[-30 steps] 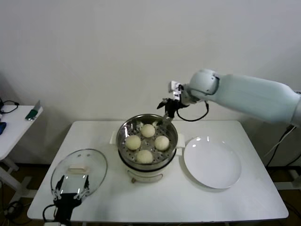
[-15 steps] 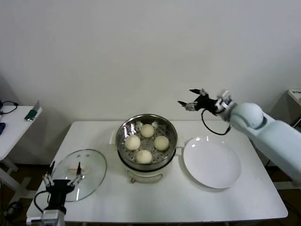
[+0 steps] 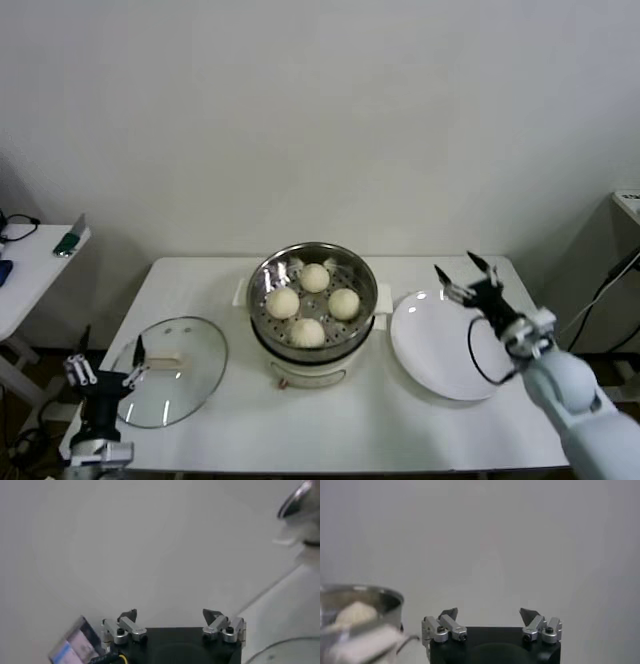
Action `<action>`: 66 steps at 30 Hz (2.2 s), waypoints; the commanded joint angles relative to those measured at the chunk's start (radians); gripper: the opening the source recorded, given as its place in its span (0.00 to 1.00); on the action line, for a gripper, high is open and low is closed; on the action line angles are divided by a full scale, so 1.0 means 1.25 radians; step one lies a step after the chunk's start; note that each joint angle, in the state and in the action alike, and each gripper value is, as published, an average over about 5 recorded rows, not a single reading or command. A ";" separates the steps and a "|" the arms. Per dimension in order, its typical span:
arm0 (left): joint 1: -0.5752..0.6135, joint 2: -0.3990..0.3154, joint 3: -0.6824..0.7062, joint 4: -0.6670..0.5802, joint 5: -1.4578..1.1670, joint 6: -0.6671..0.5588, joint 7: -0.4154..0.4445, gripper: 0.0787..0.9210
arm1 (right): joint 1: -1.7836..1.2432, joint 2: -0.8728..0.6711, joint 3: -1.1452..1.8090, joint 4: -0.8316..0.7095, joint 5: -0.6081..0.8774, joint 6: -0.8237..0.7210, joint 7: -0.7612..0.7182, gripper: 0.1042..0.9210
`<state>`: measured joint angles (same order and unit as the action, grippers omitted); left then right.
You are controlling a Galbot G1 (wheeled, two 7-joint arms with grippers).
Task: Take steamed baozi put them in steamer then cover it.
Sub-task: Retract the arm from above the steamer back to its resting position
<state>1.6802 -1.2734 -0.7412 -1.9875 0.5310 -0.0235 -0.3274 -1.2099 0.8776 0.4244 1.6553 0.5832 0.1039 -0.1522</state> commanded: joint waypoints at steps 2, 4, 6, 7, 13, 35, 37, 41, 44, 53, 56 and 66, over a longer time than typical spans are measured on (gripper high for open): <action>0.000 0.071 -0.008 0.050 0.372 0.001 -0.114 0.88 | -0.323 0.148 0.197 0.005 -0.064 0.187 -0.004 0.88; 0.000 0.073 -0.006 0.071 0.437 0.003 -0.120 0.88 | -0.325 0.157 0.194 0.014 -0.067 0.193 -0.002 0.88; -0.003 0.073 -0.001 0.099 0.500 0.007 -0.121 0.88 | -0.326 0.165 0.191 0.022 -0.074 0.194 0.000 0.88; -0.004 0.072 0.003 0.113 0.525 0.009 -0.120 0.88 | -0.326 0.168 0.190 0.025 -0.079 0.194 0.000 0.88; -0.022 0.060 0.026 0.200 0.602 0.010 -0.091 0.88 | -0.323 0.188 0.178 0.038 -0.102 0.189 0.008 0.88; -0.135 0.083 0.056 0.407 0.601 -0.025 -0.080 0.88 | -0.323 0.213 0.189 0.021 -0.092 0.182 0.014 0.88; -0.150 0.088 0.059 0.421 0.599 -0.027 -0.079 0.88 | -0.323 0.215 0.191 0.020 -0.095 0.181 0.015 0.88; -0.181 0.094 0.069 0.434 0.595 -0.025 -0.076 0.88 | -0.322 0.220 0.194 0.020 -0.103 0.180 0.016 0.88; -0.208 0.094 0.080 0.446 0.592 -0.022 -0.071 0.88 | -0.322 0.226 0.195 0.021 -0.109 0.179 0.017 0.88; -0.276 0.086 0.117 0.490 0.568 -0.009 -0.067 0.82 | -0.320 0.238 0.197 0.018 -0.120 0.180 0.019 0.88; -0.279 0.086 0.120 0.505 0.571 -0.006 -0.066 0.72 | -0.318 0.240 0.197 0.016 -0.122 0.180 0.021 0.88; -0.287 0.073 0.124 0.542 0.565 0.003 -0.078 0.38 | -0.311 0.250 0.193 0.017 -0.129 0.177 0.020 0.88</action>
<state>1.3472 -1.1810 -0.5948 -1.3422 1.2431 -0.0229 -0.4214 -1.5982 1.1860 0.6655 1.6733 0.4268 0.3252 -0.1271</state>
